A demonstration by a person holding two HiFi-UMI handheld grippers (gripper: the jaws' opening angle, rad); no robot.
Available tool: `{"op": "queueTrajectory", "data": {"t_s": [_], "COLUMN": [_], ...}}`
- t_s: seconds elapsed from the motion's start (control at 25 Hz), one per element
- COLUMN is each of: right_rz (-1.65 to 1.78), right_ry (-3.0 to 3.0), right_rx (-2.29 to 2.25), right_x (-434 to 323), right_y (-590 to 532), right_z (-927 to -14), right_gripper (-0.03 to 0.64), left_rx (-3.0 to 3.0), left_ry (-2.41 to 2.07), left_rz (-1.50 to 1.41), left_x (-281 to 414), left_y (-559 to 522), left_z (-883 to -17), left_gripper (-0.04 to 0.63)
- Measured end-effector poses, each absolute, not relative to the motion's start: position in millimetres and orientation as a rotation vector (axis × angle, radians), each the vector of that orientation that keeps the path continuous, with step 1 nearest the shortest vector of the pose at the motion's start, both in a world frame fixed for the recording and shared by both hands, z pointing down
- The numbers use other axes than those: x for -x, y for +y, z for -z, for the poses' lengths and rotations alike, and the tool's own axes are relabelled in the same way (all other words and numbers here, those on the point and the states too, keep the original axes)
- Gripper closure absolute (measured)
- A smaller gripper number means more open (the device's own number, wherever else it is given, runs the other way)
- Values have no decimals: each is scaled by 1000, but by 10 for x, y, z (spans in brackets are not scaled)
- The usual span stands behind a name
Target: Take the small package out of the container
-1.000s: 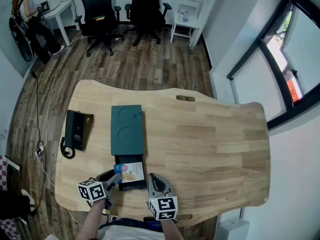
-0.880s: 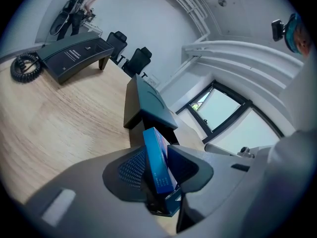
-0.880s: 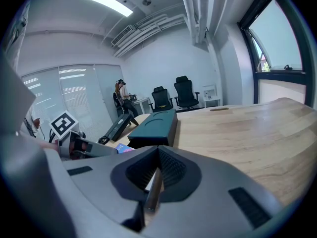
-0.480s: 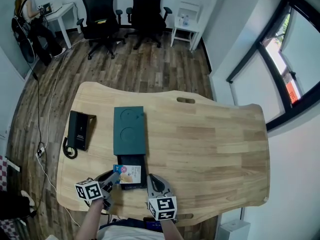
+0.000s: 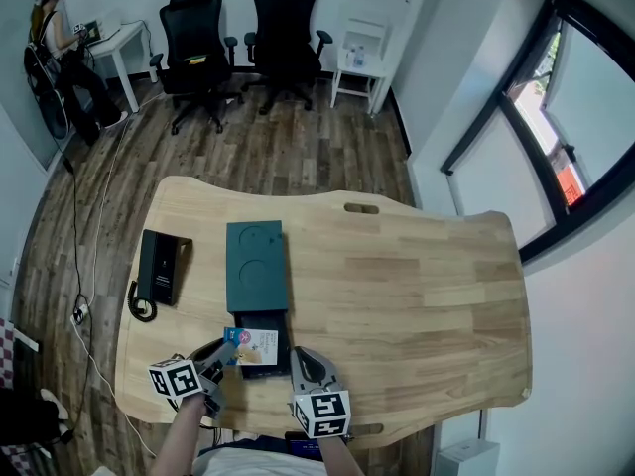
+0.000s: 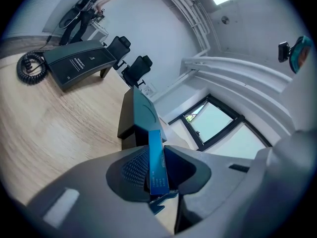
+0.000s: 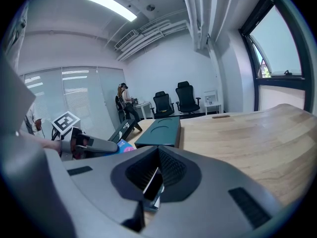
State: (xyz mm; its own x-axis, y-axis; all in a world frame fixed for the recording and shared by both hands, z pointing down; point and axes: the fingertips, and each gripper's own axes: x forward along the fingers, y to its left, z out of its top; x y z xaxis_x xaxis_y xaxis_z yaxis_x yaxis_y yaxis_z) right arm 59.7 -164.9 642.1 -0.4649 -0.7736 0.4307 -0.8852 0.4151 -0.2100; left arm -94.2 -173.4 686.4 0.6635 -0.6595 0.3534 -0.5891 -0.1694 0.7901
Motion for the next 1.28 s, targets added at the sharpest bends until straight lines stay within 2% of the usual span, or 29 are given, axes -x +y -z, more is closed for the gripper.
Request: {"op": "queueTrajectory", "data": {"t_s": [0.56, 0.84, 1.28], "right_rz": [-565, -507, -460], "right_ry": [-2438, -2464, -2504], "right_rx": [-1442, -1476, -1536], "right_x": [-546, -583, -641], "right_y": [-1526, -1528, -1454], "right_z": [-6253, -6056, -5759], "right_gripper": [614, 614, 614], "left_rx": [-1853, -1780, -1785], "left_ry": [-981, -921, -897], "left_rz": [184, 370, 459], "left_x": [978, 974, 992], "left_y": [-1726, -1748, -1700], "left_z": [-6609, -6376, -6112], "left_gripper": [499, 499, 499]}}
